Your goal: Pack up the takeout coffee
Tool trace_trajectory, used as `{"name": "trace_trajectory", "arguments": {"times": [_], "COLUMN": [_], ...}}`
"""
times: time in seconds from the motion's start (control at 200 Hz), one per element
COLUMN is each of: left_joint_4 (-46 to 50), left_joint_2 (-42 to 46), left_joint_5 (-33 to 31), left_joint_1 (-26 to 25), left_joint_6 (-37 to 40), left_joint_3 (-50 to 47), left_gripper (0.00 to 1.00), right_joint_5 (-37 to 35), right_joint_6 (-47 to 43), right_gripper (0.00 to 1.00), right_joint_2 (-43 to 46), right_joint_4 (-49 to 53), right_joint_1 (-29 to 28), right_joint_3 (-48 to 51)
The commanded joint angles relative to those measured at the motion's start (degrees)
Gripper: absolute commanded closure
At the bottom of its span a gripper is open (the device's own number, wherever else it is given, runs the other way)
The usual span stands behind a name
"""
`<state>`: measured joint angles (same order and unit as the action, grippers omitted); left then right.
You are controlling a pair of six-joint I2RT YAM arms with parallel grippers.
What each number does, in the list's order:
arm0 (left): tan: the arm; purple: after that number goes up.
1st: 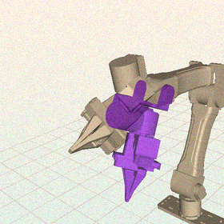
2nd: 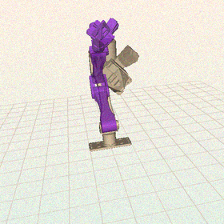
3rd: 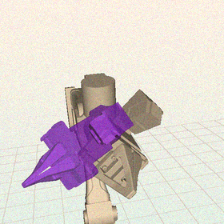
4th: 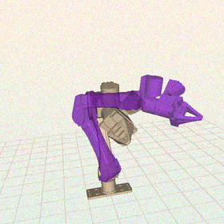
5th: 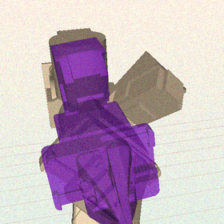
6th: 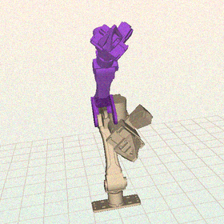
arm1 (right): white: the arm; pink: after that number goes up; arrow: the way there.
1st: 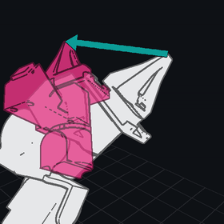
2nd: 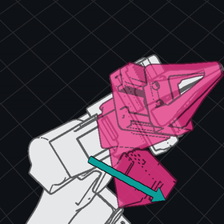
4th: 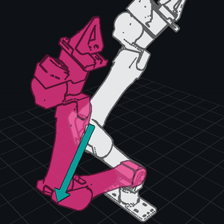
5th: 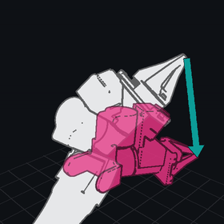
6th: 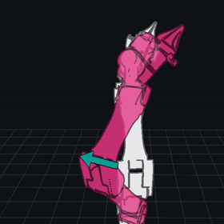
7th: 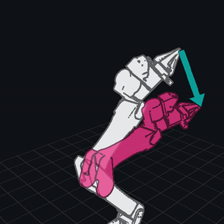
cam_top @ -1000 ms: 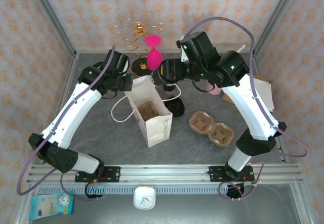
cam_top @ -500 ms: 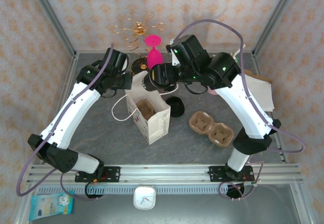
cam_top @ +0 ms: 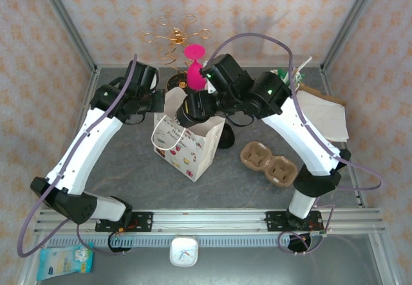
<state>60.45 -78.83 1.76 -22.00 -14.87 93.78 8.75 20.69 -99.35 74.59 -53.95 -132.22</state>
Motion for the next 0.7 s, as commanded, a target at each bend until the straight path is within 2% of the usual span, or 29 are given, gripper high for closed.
{"name": "trace_trajectory", "arguments": {"times": [0.0,0.17,0.42,0.691], "left_joint_4": [-0.44,-2.98,-10.21,-12.51], "left_joint_2": [2.48,5.72,13.33,15.24], "left_joint_5": [1.69,2.25,7.92,8.32], "left_joint_1": [0.54,0.49,0.52,0.53], "left_joint_6": [1.06,3.43,4.05,3.02], "left_joint_3": [-0.12,-4.61,-14.27,-16.74], "left_gripper": [1.0,1.0,1.0,1.0], "right_joint_5": [-2.16,-2.88,-2.67,-3.36], "right_joint_6": [0.94,1.15,1.46,2.59], "right_gripper": [0.54,0.54,0.55,0.56], "right_joint_2": [2.32,2.85,2.67,1.09], "right_joint_4": [0.34,0.47,0.47,0.47], "right_joint_1": [-0.1,-0.09,-0.35,-2.47], "right_joint_3": [2.56,4.51,6.56,7.08]}}
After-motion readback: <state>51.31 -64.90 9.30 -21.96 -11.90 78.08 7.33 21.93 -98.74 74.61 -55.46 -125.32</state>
